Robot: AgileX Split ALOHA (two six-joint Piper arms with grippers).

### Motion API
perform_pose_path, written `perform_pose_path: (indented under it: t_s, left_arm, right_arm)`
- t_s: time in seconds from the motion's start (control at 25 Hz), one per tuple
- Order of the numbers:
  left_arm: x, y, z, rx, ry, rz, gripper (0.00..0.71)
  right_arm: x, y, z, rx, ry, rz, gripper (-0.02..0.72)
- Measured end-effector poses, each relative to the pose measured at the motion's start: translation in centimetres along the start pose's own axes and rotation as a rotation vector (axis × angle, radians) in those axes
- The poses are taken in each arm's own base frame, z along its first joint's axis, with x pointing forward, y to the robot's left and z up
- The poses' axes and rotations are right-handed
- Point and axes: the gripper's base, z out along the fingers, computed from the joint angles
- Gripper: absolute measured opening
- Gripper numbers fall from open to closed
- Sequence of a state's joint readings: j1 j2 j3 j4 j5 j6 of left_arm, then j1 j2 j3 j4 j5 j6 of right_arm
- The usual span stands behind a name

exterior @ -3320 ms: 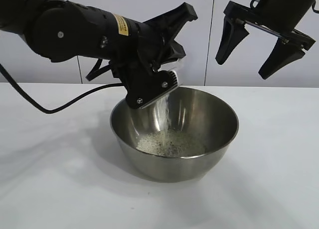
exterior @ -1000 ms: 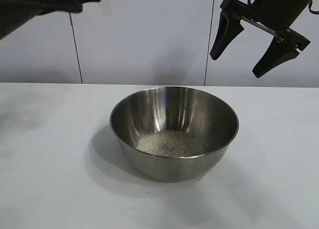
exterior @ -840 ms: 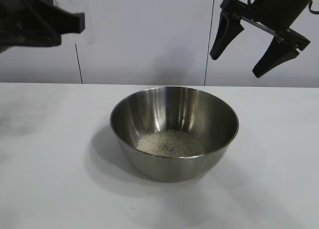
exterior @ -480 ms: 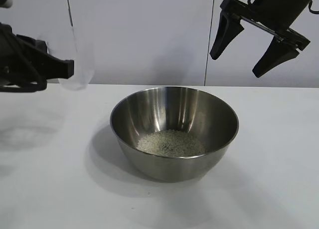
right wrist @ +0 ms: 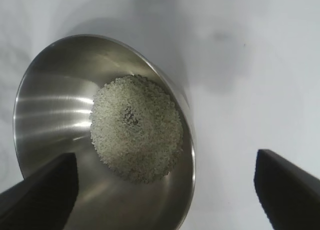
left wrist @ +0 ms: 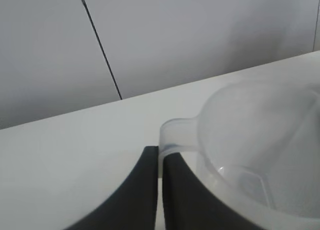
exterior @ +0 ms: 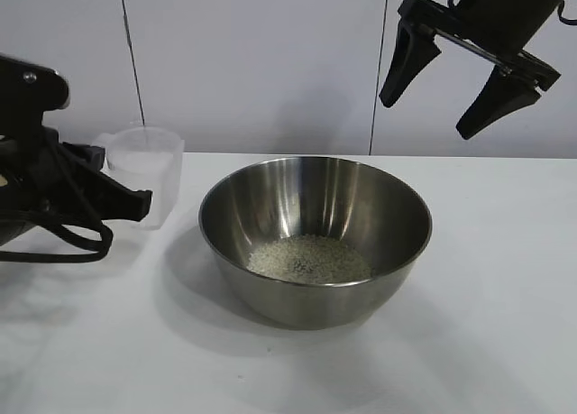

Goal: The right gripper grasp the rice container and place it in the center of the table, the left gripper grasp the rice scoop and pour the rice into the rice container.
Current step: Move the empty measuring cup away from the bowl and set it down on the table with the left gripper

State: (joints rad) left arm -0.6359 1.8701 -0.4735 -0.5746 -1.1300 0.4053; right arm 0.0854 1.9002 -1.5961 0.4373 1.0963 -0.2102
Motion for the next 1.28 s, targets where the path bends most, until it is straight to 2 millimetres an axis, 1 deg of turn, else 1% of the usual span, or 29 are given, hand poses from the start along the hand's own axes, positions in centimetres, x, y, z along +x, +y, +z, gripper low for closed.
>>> perform_pose_path:
  t_s: [0.16,0.32,0.44,0.6,0.88,1.04,1.16,1.28]
  left_arm:
    - [0.7,0.4,0.4,-0.013,0.022,-0.004,0.010]
    - [1.4,2.1,1.2,-0.053,0.043,-0.047,0.010]
    - [1.4,2.7,1.6,-0.009,0.019,-0.024,0.010]
    - [1.4,2.5,1.8,0.083,0.002,0.022,0.010]
    - [2.2,2.2,1.8,0.120,0.070,0.034,0.010]
    - [3.1,1.9,1.8,0.135,0.092,0.048,0.010]
    - [3.4,1.6,1.9,0.153,0.076,0.061,0.010]
    - [3.2,1.6,2.0,0.152,0.048,0.055,0.010]
  right_arm:
    - [0.0,0.0,0.0,0.000,0.000,0.000,0.661]
    - [0.0,0.0,0.0,0.000,0.000,0.000,0.661]
    - [0.0,0.0,0.0,0.000,-0.002,0.000,0.661]
    - [-0.1,0.0,0.0,0.001,-0.007,0.000,0.661]
    - [-0.1,0.0,0.0,0.002,-0.012,0.000,0.661]
    - [-0.1,0.0,0.0,-0.003,-0.015,0.003,0.661]
    - [-0.1,0.1,0.0,-0.010,-0.016,0.007,0.661]
    - [-0.2,0.1,0.0,-0.012,-0.016,0.008,0.661]
